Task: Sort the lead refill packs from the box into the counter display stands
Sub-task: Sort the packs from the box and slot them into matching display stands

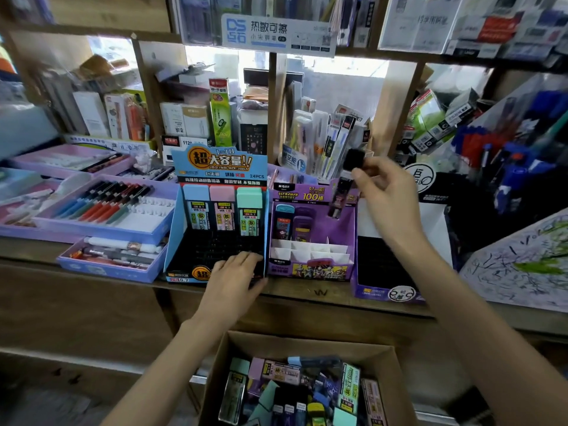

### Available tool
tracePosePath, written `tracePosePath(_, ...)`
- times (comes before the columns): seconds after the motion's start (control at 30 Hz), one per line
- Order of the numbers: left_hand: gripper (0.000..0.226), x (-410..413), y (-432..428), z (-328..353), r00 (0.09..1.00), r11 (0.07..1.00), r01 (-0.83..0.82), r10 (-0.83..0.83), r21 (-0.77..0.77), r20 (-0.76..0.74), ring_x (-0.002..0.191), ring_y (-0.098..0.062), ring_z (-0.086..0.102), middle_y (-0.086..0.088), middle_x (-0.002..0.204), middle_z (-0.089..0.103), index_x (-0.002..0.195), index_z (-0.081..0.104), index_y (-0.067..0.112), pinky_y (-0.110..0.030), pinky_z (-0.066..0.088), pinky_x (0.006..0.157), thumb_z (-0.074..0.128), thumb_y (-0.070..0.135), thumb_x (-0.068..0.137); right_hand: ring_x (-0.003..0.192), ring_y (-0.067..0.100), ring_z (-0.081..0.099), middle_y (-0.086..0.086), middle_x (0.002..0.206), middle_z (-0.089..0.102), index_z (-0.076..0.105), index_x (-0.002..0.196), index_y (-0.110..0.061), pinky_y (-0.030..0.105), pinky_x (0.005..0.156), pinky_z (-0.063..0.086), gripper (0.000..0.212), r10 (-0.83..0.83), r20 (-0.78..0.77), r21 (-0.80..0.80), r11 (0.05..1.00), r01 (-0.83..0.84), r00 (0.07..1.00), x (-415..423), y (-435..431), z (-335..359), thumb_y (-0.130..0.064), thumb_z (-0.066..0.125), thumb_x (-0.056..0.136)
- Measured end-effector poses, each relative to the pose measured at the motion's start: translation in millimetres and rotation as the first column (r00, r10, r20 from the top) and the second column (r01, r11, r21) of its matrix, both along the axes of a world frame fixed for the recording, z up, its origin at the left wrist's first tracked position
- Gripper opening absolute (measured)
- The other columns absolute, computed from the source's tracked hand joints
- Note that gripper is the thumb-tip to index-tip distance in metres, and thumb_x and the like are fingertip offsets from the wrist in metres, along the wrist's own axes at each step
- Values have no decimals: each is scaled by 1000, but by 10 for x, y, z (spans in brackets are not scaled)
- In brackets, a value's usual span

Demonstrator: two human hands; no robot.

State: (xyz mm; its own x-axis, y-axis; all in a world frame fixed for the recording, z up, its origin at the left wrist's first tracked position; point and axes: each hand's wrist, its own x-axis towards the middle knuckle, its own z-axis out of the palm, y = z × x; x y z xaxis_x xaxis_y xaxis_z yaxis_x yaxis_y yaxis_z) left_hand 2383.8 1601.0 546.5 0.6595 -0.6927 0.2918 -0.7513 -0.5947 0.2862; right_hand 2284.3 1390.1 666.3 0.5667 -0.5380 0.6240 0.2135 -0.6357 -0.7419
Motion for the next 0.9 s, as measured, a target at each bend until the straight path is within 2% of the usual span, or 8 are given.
tracePosePath(0.07,40,-90,2,24,999,996,-20,22,-82,25,123,-17,45,2,135,48,132,47,19,-32,31,101,55,27,93,67,-2,58,-15,78,60,60,95,-21,16,67,47,11,-85,-20,-4,996,85,996,-114,-266,45,-11,59,90)
tracePosePath(0.2,30,-307,-133,92,983,964,105,-62,-246,175,99,-24,61,-5,110,61,108,62,11,-36,47,81,71,8,79,77,12,60,-9,80,60,60,96,-19,35,78,52,8,-218,-149,8,975,222,964,-347,-754,-159,-13,59,91)
tracePosePath(0.3,34,-460,-360,106,962,951,230,-189,-208,199,105,-22,59,-2,113,61,112,61,15,-35,46,85,70,11,79,80,14,61,-8,79,60,60,96,-15,21,69,52,8,-163,-210,55,983,178,964,-357,-877,-421,-9,58,91)
tracePosePath(0.37,42,-501,-499,73,968,962,217,-191,-164,163,122,-20,49,-1,130,53,126,53,17,-39,38,101,64,18,86,73,2,60,-7,79,60,60,96,-13,11,63,49,12,-97,-213,75,991,115,972,-293,-878,-554,-3,57,90)
tracePosePath(0.47,51,-464,-601,-24,983,980,166,-156,-111,96,136,-16,30,1,145,37,141,37,19,-37,21,115,53,26,93,65,-8,58,-2,82,61,60,98,-10,10,64,47,15,-18,-233,100,994,42,972,-169,-892,-670,1,57,89)
tracePosePath(0.67,59,-412,-571,-148,978,985,171,-167,-16,125,142,-14,19,3,152,28,146,26,20,-27,0,115,51,29,94,76,16,58,4,82,60,63,104,-4,26,70,52,16,18,-305,149,988,29,952,8,-938,-731,-2,60,88)
tracePosePath(0.77,60,-381,-559,-164,977,984,175,-170,-26,126,143,-13,20,4,152,29,146,27,21,-26,0,114,53,28,93,83,24,60,5,83,60,65,105,0,39,81,53,18,-13,-329,154,986,68,944,54,-906,-782,-3,60,88)
tracePosePath(0.9,59,-376,-546,-144,979,982,180,-175,-47,102,141,-15,25,2,149,35,144,33,21,-27,4,114,58,24,90,87,29,66,10,83,65,68,101,1,44,86,53,17,-92,-378,82,988,133,921,73,-849,-794,-7,61,88)
